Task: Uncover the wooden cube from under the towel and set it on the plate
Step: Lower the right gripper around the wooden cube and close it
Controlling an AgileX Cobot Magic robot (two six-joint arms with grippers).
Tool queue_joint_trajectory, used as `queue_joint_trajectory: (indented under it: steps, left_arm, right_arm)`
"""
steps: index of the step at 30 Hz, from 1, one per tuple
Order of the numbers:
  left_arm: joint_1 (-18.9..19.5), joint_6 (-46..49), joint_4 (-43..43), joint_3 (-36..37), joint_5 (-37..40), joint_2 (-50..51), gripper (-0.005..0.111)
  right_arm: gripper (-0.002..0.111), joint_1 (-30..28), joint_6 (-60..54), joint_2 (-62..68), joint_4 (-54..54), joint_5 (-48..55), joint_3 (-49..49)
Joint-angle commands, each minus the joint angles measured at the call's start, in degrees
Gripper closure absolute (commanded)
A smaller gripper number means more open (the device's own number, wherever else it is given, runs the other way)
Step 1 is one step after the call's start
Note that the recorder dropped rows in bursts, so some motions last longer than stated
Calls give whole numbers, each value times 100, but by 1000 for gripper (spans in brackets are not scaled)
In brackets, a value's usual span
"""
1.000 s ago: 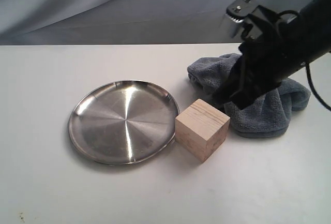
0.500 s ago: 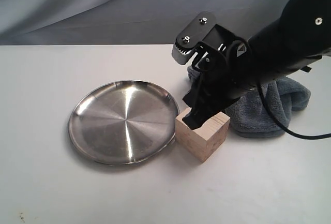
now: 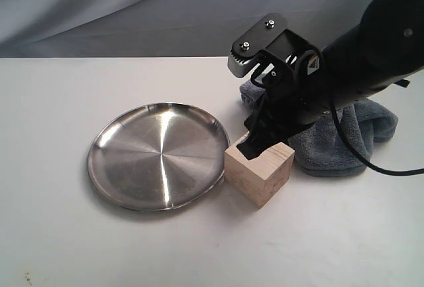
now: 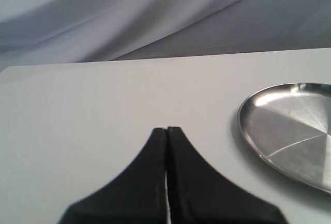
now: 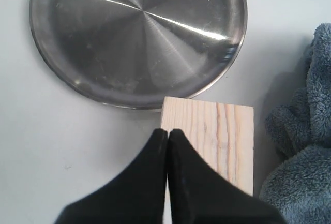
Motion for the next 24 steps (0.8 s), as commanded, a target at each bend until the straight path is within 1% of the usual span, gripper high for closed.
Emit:
queue_joint_trajectory:
  steps: [1,3,6,8,11,12,13,18,24]
  left_arm:
    - [10,-1,-23,26,-35,-29,107]
    - [10,-1,-23,26,-35,-29,107]
    - [10,-1,-23,26,-35,-29,107]
    - [10,-1,-23,26,-35,-29,107]
    - [10,-1,-23,26,-35,-29,107]
    - [10,-1,-23,26,-35,-29,107]
    - [10,-1,-23,26,-35,-29,107]
    - [10,-1,-23,26,-35,-29,107]
    - [10,-1,-23,26,-35,-29,107]
  right_arm:
    - [104,9,25,-54,-40,-16,30]
    - [99,9,25,-54,-40,-16,30]
    - [83,9,25,-54,-92,87,30]
    - [61,9,25,-54,-187,279,30]
    - [18,9,25,-44,-404,516,30]
    - [6,9,25,-43,-415,559,30]
    - [3,9,12,-16,-415,586,30]
    - [3,9,24,22,-415,462,30]
    - [3,9,24,294,-684,239,30]
